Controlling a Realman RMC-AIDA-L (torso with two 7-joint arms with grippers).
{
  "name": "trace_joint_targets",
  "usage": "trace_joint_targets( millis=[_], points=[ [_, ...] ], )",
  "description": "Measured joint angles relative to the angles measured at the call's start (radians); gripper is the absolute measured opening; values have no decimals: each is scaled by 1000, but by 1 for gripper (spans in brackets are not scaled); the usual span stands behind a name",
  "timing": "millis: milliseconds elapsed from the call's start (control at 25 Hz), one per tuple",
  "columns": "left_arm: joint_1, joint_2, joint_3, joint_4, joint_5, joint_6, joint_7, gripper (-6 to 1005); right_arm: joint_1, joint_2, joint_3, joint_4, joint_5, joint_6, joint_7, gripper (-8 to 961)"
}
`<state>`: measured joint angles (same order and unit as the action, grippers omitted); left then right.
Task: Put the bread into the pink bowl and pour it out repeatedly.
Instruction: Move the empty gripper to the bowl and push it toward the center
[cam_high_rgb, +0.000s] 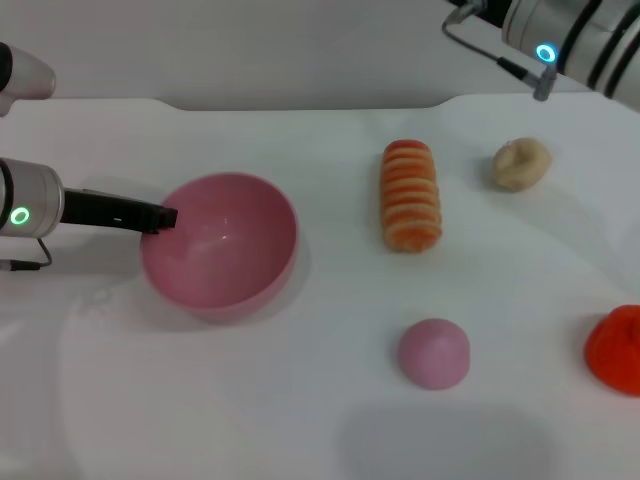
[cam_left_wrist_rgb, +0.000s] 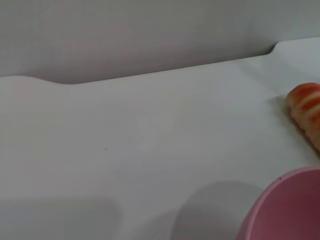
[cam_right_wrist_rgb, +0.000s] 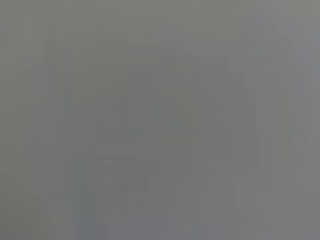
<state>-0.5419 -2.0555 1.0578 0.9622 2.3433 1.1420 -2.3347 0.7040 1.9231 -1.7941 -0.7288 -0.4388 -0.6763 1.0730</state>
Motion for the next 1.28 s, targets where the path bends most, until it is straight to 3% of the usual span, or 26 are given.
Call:
trace_joint_targets(
  millis=[200,440,600,760,880,1080,1160,1280],
  points=[
    [1,1,2,-4,-2,-10,1,47,89,-41,150,107,-446,-335,393,540],
    [1,2,2,-8,-2,-11,11,47,95,-68,487,-15,-1010,-561,759,541],
    [0,2,2,-9,-4,-12,18,47,120,-79,682,-84,-1304,-689,893,541],
    [-2,1,2,-9,-13,-11,23,47,164,-83,730,-99,-1509,-753,936,542],
    [-6,0,3,-9,-15,-12,23,47,177,-49,724,-109,-1603,-741,936,542],
    [-16,-1,7,-9,-16,-11,23,47,151,58,726,-196,-1737,-633,908,543],
    [-19,-1,7,-10,-17,-10,23,47,143,91,725,-211,-1777,-595,896,543],
    [-20,-1,13,-10,-19,-9,23,47,150,121,724,-179,-1821,-544,889,543]
  ],
)
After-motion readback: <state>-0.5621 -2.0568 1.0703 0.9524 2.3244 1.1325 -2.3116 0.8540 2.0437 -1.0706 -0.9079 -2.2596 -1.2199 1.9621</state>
